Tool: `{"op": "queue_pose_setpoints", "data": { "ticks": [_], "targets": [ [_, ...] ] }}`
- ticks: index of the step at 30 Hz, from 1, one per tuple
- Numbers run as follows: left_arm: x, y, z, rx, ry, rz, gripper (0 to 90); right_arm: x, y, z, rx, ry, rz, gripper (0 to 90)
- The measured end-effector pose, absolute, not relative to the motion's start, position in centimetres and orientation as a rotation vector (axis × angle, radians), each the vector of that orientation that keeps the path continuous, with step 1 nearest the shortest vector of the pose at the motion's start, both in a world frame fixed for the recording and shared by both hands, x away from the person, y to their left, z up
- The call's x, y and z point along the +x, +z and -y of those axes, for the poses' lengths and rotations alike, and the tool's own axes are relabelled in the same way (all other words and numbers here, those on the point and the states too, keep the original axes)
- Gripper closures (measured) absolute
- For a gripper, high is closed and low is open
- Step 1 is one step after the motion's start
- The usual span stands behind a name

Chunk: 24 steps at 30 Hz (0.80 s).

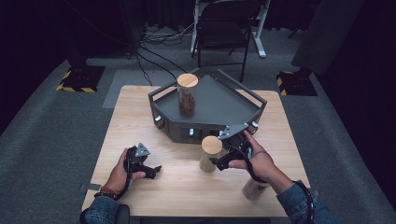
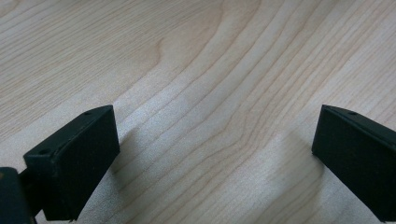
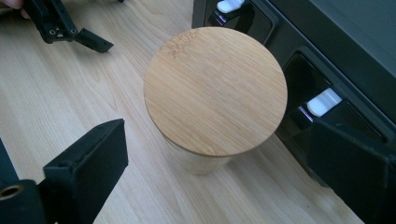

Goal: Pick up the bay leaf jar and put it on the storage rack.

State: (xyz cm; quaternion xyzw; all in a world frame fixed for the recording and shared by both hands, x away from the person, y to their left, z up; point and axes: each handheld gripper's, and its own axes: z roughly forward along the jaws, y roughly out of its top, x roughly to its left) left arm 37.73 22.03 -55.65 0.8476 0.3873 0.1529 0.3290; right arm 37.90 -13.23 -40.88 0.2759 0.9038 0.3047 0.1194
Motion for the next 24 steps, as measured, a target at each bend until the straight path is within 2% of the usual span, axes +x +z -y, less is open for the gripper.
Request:
{"op": "queue_pose_setpoints", "data": {
  "ticks": [16,20,21,24],
  "targets": [
    [37.7,-55.6,-22.0,2.218,0.400,-1.015,0.4,39.0,-42.0,11.3,0.893,0.873,-2.626,6.6],
    [37.7,-55.6,-22.0,2.218,0.401,-1.014,0.4,39.2,-42.5,11.0,0.899,0.848,-2.619,9.7],
    [37.7,-55.6,-22.0,2.218,0.401,-1.014,0.4,39.4,-42.8,10.9,0.910,0.842,-2.618,14.1],
    [37.7,-55.6,-22.0,2.218,0.401,-1.015,0.4,39.6,-43.0,10.9,0.897,0.834,-2.630,16.6]
  ]
}}
